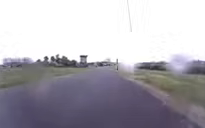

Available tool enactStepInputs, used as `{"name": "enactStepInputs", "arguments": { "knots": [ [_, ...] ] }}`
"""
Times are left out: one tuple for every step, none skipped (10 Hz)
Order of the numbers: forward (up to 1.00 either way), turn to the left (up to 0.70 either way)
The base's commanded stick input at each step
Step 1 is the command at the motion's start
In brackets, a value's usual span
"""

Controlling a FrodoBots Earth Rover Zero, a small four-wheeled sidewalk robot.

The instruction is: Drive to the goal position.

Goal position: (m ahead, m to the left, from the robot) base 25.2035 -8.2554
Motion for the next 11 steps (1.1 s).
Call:
{"name": "enactStepInputs", "arguments": {
  "knots": [
    [1.0, 0.37],
    [1.0, 0.32],
    [1.0, 0.26],
    [1.0, 0.21],
    [1.0, 0.15],
    [1.0, 0.09],
    [1.0, 0.04],
    [1.0, 0.0],
    [1.0, 0.0],
    [1.0, 0.0],
    [1.0, 0.0]
  ]
}}
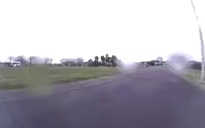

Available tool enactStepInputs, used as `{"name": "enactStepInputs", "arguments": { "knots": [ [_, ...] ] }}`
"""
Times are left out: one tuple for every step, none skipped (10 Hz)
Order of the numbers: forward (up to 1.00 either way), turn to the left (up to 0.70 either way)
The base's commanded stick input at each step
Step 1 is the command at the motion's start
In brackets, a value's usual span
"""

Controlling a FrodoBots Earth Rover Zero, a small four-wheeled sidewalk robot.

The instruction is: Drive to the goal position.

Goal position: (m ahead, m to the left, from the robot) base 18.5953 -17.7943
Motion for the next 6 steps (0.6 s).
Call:
{"name": "enactStepInputs", "arguments": {
  "knots": [
    [1.0, 0.0],
    [1.0, 0.0],
    [1.0, 0.0],
    [1.0, 0.0],
    [1.0, 0.0],
    [1.0, 0.0]
  ]
}}
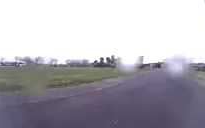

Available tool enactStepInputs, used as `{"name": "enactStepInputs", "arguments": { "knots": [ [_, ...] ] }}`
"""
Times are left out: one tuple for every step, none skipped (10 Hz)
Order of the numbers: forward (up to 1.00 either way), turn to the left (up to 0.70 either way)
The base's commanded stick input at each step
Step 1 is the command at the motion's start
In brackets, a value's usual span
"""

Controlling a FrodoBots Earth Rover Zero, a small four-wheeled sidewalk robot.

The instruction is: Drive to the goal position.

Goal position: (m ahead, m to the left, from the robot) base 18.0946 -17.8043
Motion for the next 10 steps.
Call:
{"name": "enactStepInputs", "arguments": {
  "knots": [
    [1.0, 0.0],
    [1.0, 0.0],
    [1.0, 0.0],
    [1.0, 0.0],
    [1.0, 0.0],
    [1.0, 0.0],
    [1.0, 0.0],
    [0.91, 0.0],
    [0.69, 0.0],
    [0.46, 0.0]
  ]
}}
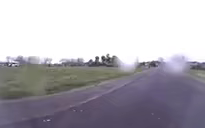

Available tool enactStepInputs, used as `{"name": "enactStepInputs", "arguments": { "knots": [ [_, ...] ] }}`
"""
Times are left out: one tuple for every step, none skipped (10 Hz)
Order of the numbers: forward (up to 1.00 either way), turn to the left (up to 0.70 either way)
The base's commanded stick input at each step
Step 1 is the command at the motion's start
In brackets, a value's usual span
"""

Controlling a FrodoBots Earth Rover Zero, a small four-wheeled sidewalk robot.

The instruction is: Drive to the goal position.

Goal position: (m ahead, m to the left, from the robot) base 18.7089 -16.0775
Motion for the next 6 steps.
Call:
{"name": "enactStepInputs", "arguments": {
  "knots": [
    [0.23, 0.0],
    [0.01, 0.0],
    [0.0, 0.0],
    [0.0, 0.0],
    [0.0, 0.0],
    [0.0, 0.0]
  ]
}}
